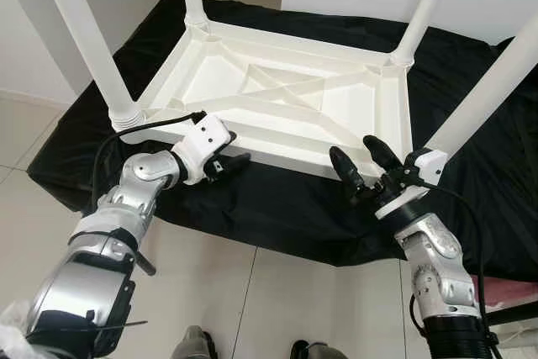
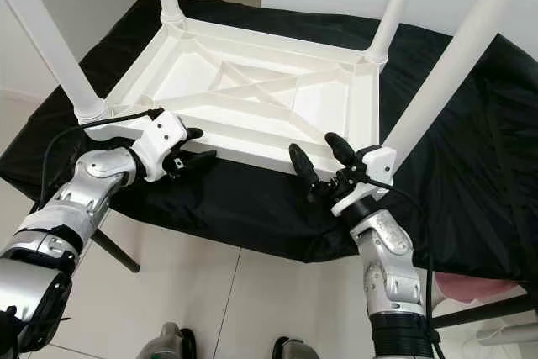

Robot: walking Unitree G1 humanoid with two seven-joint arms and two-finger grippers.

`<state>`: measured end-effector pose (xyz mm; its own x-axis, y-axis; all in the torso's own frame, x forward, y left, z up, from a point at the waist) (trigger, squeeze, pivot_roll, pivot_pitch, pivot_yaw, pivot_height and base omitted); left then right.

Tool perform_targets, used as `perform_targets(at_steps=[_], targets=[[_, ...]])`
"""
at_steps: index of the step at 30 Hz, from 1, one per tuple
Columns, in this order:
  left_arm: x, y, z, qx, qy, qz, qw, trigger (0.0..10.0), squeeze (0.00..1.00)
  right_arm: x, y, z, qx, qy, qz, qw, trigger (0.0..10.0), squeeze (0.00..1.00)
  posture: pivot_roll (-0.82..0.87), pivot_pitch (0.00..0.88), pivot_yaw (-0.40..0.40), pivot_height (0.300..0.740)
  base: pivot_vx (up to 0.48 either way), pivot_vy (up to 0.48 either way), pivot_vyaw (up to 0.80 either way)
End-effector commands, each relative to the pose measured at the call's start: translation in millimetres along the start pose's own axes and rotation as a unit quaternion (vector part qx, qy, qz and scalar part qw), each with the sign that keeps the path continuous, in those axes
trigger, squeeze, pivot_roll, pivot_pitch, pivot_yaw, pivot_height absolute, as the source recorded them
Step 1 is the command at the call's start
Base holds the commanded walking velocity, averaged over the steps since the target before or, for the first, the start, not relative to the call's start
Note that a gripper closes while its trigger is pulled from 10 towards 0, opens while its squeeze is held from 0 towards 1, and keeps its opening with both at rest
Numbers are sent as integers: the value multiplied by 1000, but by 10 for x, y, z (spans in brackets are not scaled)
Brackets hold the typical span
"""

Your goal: Building children table

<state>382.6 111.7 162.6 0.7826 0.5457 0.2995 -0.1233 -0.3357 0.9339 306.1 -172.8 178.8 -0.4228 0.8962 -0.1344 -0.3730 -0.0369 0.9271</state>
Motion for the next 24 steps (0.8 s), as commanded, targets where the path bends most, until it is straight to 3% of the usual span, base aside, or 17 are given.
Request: perform_targets(at_steps=[1, 3, 5, 6, 13, 16, 20, 24], targets=[[-150, -186, 34, 37, -35, -16, 999, 10000, 0, -36, 50, 1, -6, -4, -2, 1000, 10000, 0, 22, 123, -19, 740, 0, 0, 0], [-357, -179, 149, 27, -80, -11, 996, 10000, 0, -126, 107, 2, -8, -9, -15, 1000, 10000, 0, 15, 120, -11, 740, 0, 0, 0], [-357, -179, 149, 27, -80, -11, 996, 10000, 0, -126, 107, 2, -8, -9, -15, 1000, 10000, 0, 15, 120, -11, 740, 0, 0, 0], [-548, -148, 261, 14, -115, -12, 993, 10000, 0, -181, 143, 6, -10, -16, -25, 1000, 10000, 0, 13, 120, -10, 740, 0, 0, 0], [-761, -44, 436, -14, -145, -14, 989, 10000, 0, -220, 183, 23, -14, -28, -28, 999, 10000, 0, 11, 117, -8, 740, 0, 0, 0], [-911, 117, 617, -43, -151, -22, 987, 10000, 0, -212, 176, 40, -14, -35, -25, 999, 10000, 0, 13, 115, -9, 740, 0, 0, 0], [-972, 258, 723, -66, -145, -25, 987, 10000, 0, -187, 163, 57, -14, -35, -21, 999, 10000, 0, 11, 115, -9, 740, 0, 0, 0], [-926, 400, 744, -92, -133, -27, 987, 10000, 0, -176, 151, 53, -11, -35, -20, 999, 10000, 0, 16, 117, -11, 740, 0, 0, 0]])
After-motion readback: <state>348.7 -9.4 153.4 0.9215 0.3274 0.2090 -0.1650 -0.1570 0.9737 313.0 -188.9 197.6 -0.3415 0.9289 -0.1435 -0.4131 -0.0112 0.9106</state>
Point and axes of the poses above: a point about 5 cm out from each wrist's last joint towards the gripper, its own z axis pointing out of the wrist towards the gripper, its own y axis along the axis of the wrist's last joint, x = y × z, the point moved 2 cm from there along z, pointing out of the wrist towards the gripper, and after that the axes turned 10 degrees about -z, right-handed, at the moved point
